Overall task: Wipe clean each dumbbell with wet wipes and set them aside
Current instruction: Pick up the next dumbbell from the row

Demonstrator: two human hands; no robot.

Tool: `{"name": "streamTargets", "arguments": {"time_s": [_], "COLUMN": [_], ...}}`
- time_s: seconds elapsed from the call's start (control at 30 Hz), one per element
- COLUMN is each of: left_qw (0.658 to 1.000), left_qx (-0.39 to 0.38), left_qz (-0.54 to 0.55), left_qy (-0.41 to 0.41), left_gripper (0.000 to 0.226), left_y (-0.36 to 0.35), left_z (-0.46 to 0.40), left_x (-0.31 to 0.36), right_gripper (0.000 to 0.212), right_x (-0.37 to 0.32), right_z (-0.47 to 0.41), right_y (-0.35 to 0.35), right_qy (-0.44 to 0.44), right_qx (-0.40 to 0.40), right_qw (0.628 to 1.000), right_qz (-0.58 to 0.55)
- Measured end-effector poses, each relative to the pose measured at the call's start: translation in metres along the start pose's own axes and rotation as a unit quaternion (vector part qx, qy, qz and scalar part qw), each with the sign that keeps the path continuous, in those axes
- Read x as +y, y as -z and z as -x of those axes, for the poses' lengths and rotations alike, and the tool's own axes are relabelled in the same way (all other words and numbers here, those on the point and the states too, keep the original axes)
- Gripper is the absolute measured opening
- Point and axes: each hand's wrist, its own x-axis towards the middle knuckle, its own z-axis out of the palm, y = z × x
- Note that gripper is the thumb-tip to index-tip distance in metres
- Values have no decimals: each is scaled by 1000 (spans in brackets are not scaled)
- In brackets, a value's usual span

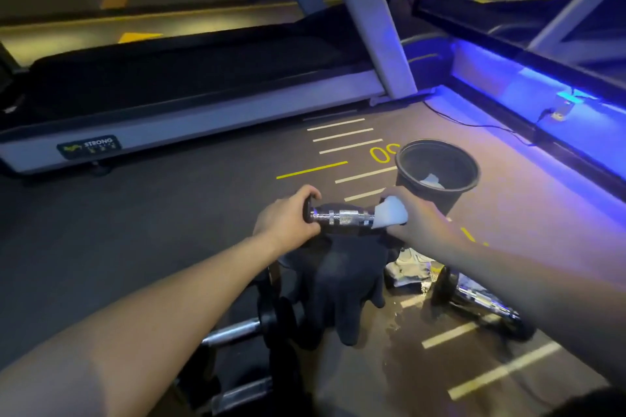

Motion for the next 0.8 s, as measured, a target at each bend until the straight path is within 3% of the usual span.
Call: {"name": "streamTargets", "arguments": {"time_s": [0.17, 0.37, 0.47, 0.67, 0.8], "left_qw": [997, 988, 984, 984, 985], "left_qx": [-77, -128, -142, -142, -132], "left_qz": [15, 80, 94, 95, 91], "left_qy": [-8, -40, -49, -55, -60], "left_gripper": [63, 103, 109, 112, 113], "left_y": [2, 8, 8, 5, 3], "left_z": [-13, -17, -17, -17, -18], "left_x": [-11, -26, -30, -31, -30], "right_gripper": [61, 65, 67, 98, 82], "right_x": [9, 14, 10, 0, 1], "right_z": [-6, -5, -1, 8, 10], "right_y": [-4, -9, -7, -3, -3], "right_qy": [10, 12, 2, 0, -11], "right_qx": [0, -14, -28, -29, -16], "right_qw": [1000, 1000, 999, 1000, 999], "right_qz": [6, 23, 21, 12, 38]}}
